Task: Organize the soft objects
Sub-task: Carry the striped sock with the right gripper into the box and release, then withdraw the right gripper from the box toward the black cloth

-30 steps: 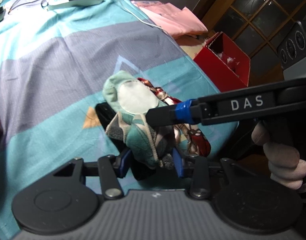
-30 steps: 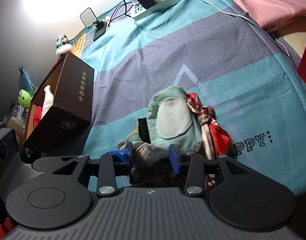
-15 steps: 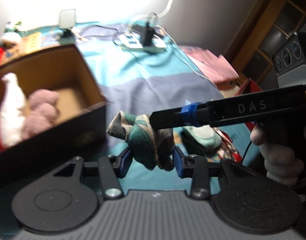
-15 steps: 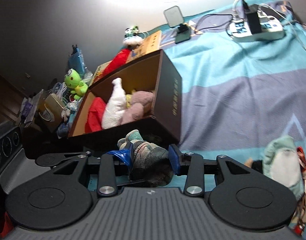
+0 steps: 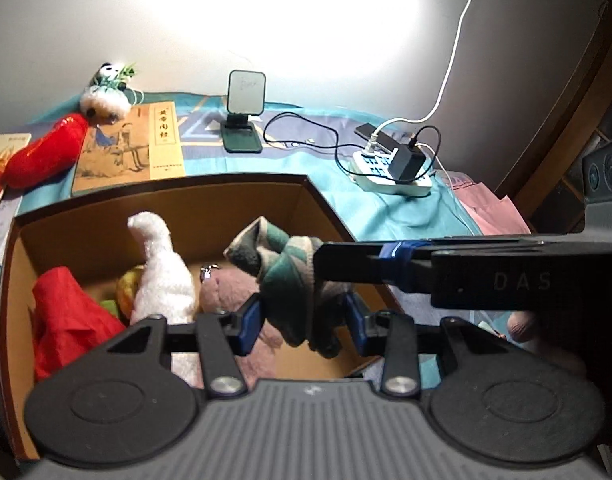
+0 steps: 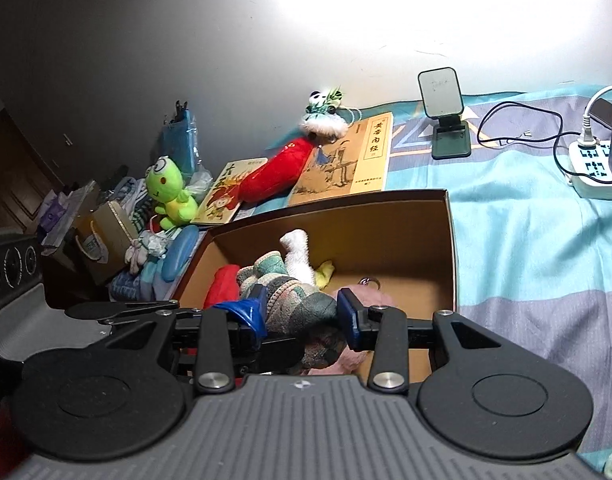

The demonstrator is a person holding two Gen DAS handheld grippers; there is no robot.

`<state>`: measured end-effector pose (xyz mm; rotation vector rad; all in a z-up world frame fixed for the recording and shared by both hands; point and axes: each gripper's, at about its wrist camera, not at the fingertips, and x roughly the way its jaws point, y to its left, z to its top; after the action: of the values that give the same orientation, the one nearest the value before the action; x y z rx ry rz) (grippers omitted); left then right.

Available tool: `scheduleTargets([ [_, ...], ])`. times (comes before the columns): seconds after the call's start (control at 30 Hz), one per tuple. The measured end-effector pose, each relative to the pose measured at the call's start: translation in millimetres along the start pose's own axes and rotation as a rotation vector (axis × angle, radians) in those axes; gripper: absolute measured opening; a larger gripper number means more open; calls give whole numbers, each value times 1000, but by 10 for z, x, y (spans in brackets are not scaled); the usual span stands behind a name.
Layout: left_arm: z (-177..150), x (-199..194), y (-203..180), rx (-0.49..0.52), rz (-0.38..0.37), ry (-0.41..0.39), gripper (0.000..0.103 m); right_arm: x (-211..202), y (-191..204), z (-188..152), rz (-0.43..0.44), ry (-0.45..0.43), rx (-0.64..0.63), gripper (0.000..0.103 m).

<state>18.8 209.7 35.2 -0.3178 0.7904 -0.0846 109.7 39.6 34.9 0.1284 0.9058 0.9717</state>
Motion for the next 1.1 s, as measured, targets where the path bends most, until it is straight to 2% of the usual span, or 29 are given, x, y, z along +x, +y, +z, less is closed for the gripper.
scheduleTargets([
  [0.1, 80, 246, 124, -30, -34, 26, 38, 147, -76, 48, -62, 3, 0, 23],
  [0.2, 122, 540, 213, -67, -70, 86, 38, 282, -191, 39, -122, 25, 8, 23],
  [0.33, 139, 854, 205, -62, -61, 143, 37, 399, -371, 7, -172, 46, 52, 23],
  [0.53, 131, 1079, 245, -74, -16, 194, 37, 393, -445, -45, -204, 12, 66, 20],
  [0.7, 110, 977, 199, -59, 38, 188, 37, 356, -426, -61, -195, 9, 71, 20],
  [1.1, 30, 480, -123, 2, 202, 146, 37, 57, -296, -187, -97, 0, 100, 20],
])
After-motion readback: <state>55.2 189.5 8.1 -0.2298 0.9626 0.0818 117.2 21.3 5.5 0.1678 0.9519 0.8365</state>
